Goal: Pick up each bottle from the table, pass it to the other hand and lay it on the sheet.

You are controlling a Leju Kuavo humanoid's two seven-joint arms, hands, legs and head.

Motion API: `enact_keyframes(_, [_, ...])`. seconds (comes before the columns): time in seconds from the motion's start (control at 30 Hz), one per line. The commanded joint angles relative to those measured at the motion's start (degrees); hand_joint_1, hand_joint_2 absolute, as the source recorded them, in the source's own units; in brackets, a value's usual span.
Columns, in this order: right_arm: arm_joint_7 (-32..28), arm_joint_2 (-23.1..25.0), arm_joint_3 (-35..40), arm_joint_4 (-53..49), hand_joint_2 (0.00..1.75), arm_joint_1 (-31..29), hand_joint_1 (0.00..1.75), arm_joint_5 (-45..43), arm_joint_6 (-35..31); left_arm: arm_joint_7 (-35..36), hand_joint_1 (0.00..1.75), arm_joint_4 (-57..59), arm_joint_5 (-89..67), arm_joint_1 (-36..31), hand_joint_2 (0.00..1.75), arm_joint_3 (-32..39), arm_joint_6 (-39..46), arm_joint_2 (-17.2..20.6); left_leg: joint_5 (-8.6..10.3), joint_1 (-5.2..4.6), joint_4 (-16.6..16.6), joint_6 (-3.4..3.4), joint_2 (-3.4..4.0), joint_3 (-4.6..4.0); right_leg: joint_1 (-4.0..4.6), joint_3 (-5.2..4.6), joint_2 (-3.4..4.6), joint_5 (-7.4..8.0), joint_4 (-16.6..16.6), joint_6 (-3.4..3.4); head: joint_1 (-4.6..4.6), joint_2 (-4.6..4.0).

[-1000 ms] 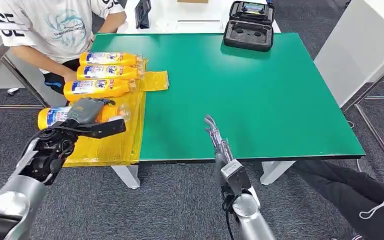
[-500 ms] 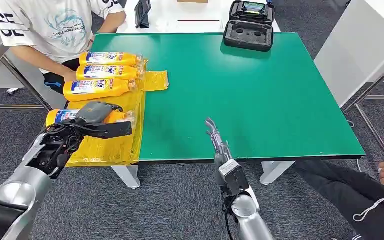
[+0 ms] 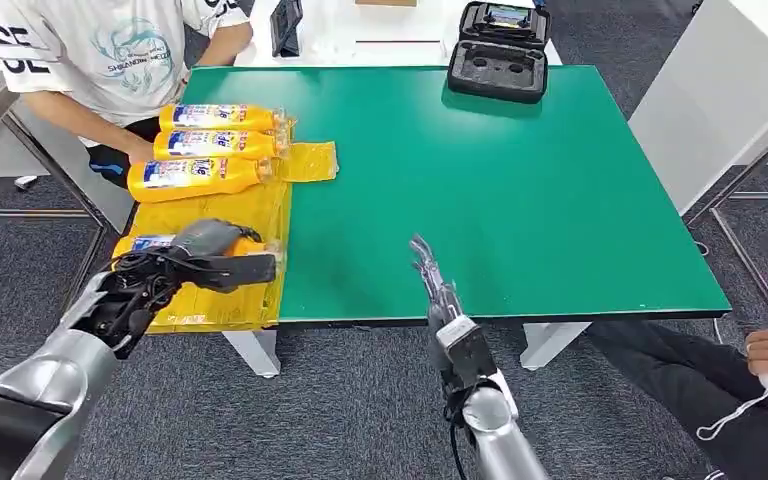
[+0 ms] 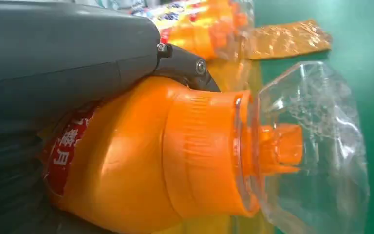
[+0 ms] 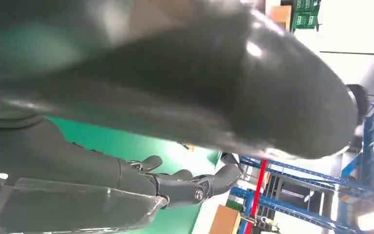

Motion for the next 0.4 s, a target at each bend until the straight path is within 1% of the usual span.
enact_keyframes(0.03, [0.31,-0.48,-0.31,6.42,0.0,-3.16,0.0,-0.63,-0.29,0.64,1.75,6.8,0.1,-2.57,1.75,-2.92,-0.27,-1.19,-0.12,0.04,-0.03,-0.06,0.04,0.31,0.05,0.31,0.03,-0.11,-0.05,-0.05,0.0,0.0])
enact_keyframes(0.07, [0.29,-0.51,-0.37,6.71,0.0,-3.1,0.0,-0.74,-0.34,1.15,1.75,6.7,-0.08,-2.09,1.75,-3.06,0.43,-1.08,-0.08,0.03,-0.04,-0.05,0.04,0.22,0.03,0.21,0.03,-0.06,-0.05,-0.04,0.0,0.0])
enact_keyframes(0.1, [0.28,-0.51,-0.4,6.79,0.0,-3.01,0.0,-0.79,-0.35,1.32,1.75,6.96,-0.36,-1.74,1.75,-3.34,0.36,-0.97,-0.14,0.04,-0.05,-0.07,0.04,0.37,0.05,0.37,0.02,-0.13,-0.06,-0.06,0.0,0.0])
enact_keyframes(0.17, [0.26,-0.43,-0.38,6.78,0.0,-2.87,0.0,-0.82,-0.36,1.81,1.75,7.07,-0.08,-0.89,1.75,-3.01,1.2,-0.94,-0.09,0.02,-0.06,-0.05,0.04,0.28,0.02,0.27,0.03,-0.08,-0.07,-0.04,0.0,0.0])
enact_keyframes(0.2, [0.26,-0.41,-0.37,6.76,0.0,-2.86,0.0,-0.82,-0.36,1.79,1.75,7.09,-0.09,-0.76,1.75,-3.02,1.28,-1.01,-0.15,0.02,-0.08,-0.06,0.06,0.43,0.03,0.42,0.05,-0.13,-0.08,-0.06,0.0,0.0])
enact_keyframes(0.27, [0.26,-0.41,-0.37,6.76,0.0,-2.86,0.0,-0.82,-0.36,1.79,1.75,7.09,-0.09,-0.76,1.75,-3.02,1.28,-1.01,-0.08,0.01,-0.06,-0.04,0.07,0.23,0.02,0.21,0.06,-0.05,-0.06,-0.03,0.02,0.0])
enact_keyframes(0.3, [0.27,-0.4,-0.36,6.72,0.0,-2.9,0.0,-0.82,-0.36,1.79,1.75,7.1,-0.09,-0.89,1.75,-3.01,1.21,-0.99,-0.16,0.04,-0.03,-0.07,0.09,0.38,0.05,0.37,0.07,-0.12,-0.05,-0.06,-0.02,0.0])
enact_keyframes(0.37, [0.27,-0.4,-0.36,6.72,0.0,-2.9,0.0,-0.82,-0.36,1.79,1.75,7.1,-0.09,-0.89,1.75,-3.01,1.21,-0.99,-0.07,0.03,-0.03,-0.04,0.03,0.18,0.03,0.18,0.02,-0.06,-0.04,-0.04,0.0,0.0])
enact_keyframes(0.4, [0.27,-0.4,-0.36,6.69,0.0,-2.91,0.0,-0.82,-0.36,1.79,1.75,7.1,-0.08,-1.01,1.75,-3.01,1.13,-1.02,-0.13,0.05,-0.03,-0.06,0.03,0.32,0.05,0.33,0.01,-0.12,-0.04,-0.06,0.02,0.0])
